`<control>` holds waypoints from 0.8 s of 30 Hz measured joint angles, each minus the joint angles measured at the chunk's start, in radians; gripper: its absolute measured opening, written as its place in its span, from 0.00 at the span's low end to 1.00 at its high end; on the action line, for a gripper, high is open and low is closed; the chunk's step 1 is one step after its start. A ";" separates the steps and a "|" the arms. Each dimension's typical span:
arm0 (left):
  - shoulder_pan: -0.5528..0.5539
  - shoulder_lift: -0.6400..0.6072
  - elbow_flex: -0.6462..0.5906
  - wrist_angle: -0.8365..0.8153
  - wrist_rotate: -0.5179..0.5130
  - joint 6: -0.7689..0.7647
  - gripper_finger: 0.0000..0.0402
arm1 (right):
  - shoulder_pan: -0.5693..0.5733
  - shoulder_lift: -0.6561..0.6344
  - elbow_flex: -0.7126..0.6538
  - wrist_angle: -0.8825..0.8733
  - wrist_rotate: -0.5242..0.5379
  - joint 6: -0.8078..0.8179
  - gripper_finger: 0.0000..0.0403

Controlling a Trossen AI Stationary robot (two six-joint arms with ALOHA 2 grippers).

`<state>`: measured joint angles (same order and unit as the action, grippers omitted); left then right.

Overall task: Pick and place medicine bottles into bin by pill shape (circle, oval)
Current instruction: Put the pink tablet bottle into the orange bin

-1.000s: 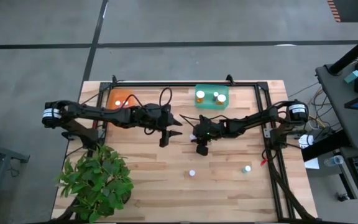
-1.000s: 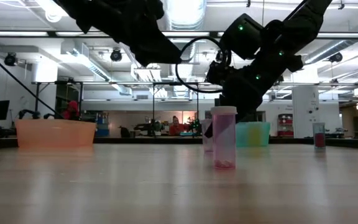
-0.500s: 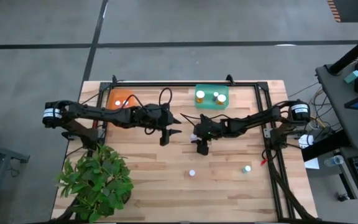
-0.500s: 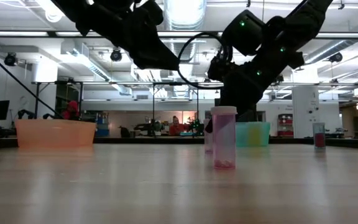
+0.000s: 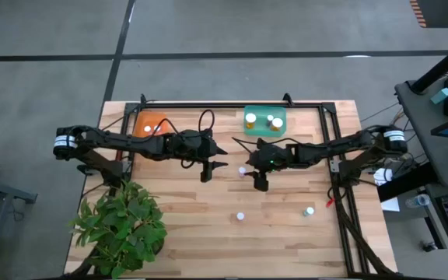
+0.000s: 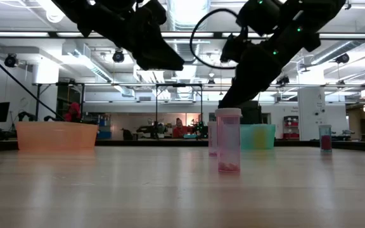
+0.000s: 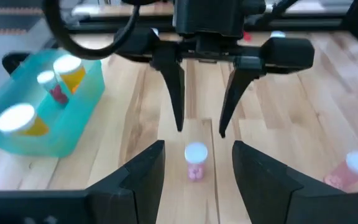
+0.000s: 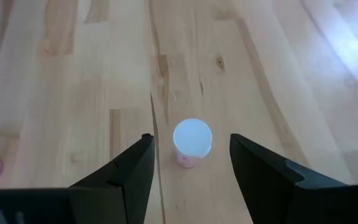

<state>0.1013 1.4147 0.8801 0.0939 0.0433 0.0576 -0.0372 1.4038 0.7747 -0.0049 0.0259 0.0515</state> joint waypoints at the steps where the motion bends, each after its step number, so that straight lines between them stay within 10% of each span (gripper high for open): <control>1: 0.000 0.000 0.000 0.011 0.000 0.000 0.42 | 0.000 -0.019 -0.009 0.000 0.000 -0.018 0.49; 24: -0.158 0.209 0.185 -0.028 -0.103 -0.105 0.42 | 0.002 -0.600 -0.207 0.017 0.001 -0.314 0.49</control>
<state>-0.0566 1.6237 1.0653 0.0662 -0.0601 -0.0475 -0.0357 0.8042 0.5676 0.0120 0.0268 -0.2628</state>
